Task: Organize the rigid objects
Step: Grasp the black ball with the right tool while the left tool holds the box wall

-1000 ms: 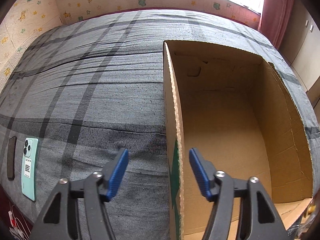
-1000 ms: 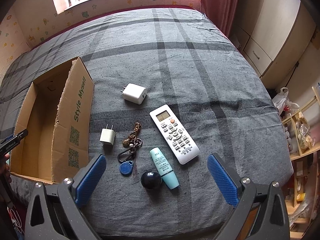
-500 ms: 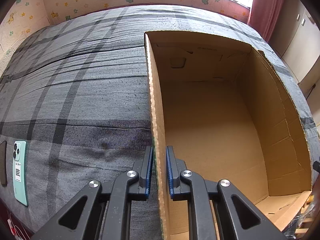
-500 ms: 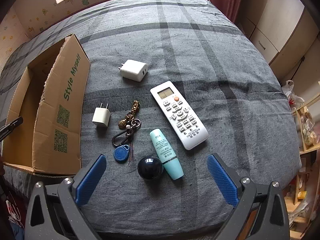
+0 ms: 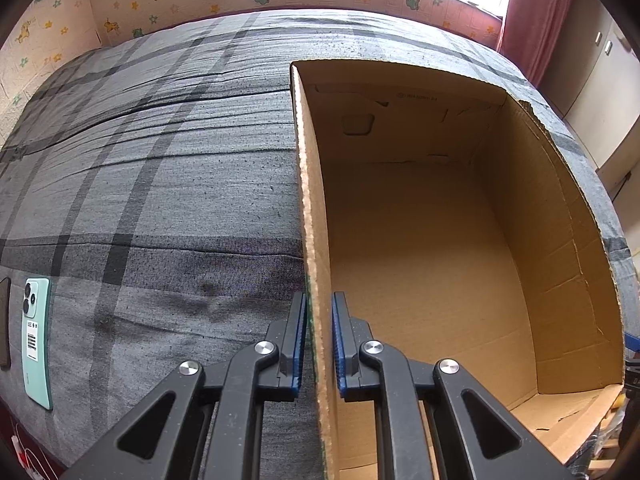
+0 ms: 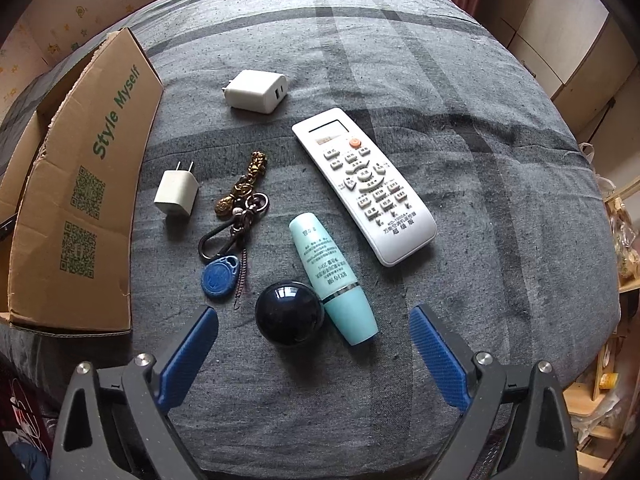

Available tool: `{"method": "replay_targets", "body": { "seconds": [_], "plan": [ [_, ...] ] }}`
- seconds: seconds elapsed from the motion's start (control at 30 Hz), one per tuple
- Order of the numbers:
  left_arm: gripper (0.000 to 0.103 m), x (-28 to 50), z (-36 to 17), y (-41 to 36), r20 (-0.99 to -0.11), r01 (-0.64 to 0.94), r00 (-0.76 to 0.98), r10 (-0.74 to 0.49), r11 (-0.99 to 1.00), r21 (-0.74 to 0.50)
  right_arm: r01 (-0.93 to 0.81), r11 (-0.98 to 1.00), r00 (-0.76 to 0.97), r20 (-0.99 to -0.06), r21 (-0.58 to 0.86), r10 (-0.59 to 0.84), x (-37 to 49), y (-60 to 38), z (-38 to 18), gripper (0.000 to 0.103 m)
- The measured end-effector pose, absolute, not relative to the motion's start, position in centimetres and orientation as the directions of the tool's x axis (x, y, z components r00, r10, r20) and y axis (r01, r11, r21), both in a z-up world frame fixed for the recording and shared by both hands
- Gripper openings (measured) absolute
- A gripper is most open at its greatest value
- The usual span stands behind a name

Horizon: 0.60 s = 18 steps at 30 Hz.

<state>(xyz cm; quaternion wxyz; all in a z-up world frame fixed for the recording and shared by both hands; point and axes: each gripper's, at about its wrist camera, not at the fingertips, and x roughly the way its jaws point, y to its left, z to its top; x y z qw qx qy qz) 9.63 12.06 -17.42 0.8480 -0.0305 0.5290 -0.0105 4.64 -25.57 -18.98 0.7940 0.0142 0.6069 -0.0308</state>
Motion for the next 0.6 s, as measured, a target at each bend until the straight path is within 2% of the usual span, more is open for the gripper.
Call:
{"method": "replay_targets", "body": {
  "seconds": [0.2, 0.27, 0.33, 0.43, 0.6],
  "plan": [
    [0.013, 9.7, -17.5, 12.0, -0.898, -0.017, 0.437, -0.049, 0.998, -0.062, 0.048, 0.999, 0.256, -0.967, -0.002, -0.014, 4.8, -25.3, -19.1, 0.086],
    [0.013, 9.8, -17.5, 12.1, -0.898, -0.018, 0.436, -0.050, 0.998, -0.064, 0.031, 0.999, 0.242, -0.970, 0.009, 0.001, 4.9, -25.1, -19.4, 0.072],
    [0.013, 9.8, -17.5, 12.1, -0.899, -0.016, 0.436, -0.046, 0.998, -0.059, 0.022, 1.000, 0.231, -0.973, 0.015, 0.009, 4.9, -24.8, -19.7, 0.063],
    [0.013, 9.8, -17.6, 12.1, -0.899, -0.017, 0.435, -0.044, 0.998, -0.057, 0.001, 1.000, 0.230, -0.973, 0.003, 0.003, 4.9, -24.5, -19.8, 0.040],
    [0.013, 9.8, -17.6, 12.1, -0.899, -0.020, 0.436, -0.047, 0.998, -0.061, 0.008, 1.000, 0.233, -0.972, 0.001, -0.001, 4.8, -24.4, -19.6, 0.040]
  ]
}}
